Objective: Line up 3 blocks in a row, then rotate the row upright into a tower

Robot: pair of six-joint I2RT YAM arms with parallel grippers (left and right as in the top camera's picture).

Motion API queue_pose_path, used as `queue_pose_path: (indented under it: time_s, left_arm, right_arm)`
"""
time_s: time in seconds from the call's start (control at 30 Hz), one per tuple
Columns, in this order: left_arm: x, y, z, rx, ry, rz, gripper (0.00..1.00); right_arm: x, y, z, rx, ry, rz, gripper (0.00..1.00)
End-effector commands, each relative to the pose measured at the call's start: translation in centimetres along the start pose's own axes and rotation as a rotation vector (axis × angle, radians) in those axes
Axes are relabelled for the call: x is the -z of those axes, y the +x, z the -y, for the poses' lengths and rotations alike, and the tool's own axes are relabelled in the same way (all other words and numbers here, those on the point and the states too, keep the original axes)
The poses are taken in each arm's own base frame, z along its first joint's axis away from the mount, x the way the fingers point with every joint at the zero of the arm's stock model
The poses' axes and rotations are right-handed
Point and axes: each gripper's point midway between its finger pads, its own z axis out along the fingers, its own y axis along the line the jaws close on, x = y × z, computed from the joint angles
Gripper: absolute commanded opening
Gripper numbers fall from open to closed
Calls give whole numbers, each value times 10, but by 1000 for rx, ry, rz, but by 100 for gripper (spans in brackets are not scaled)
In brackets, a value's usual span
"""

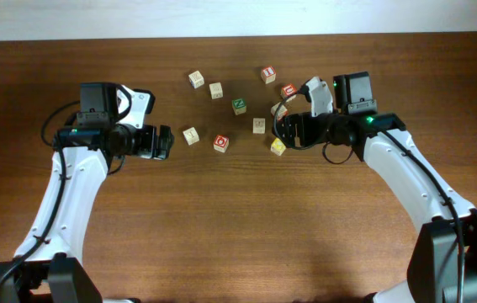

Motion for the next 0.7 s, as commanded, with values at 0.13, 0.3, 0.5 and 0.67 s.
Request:
queue_pose_path:
  time_s: [0.13,0.3,0.5,0.67]
  left_arm:
    - [4,-8,1,120,4,19,99]
    - [13,14,-53,374,-333,-27,99]
    - [17,17,-62,387,-391,-31,99]
    - [16,18,-62,387,-391,-32,99]
  right_arm:
    - [-9,-7,20,-381,319,102,74]
    - [-60,12,27,-452,400,83,66]
    - [-84,26,40,-460,419,42,56]
    - [-85,43,34,-456,430,-24,48]
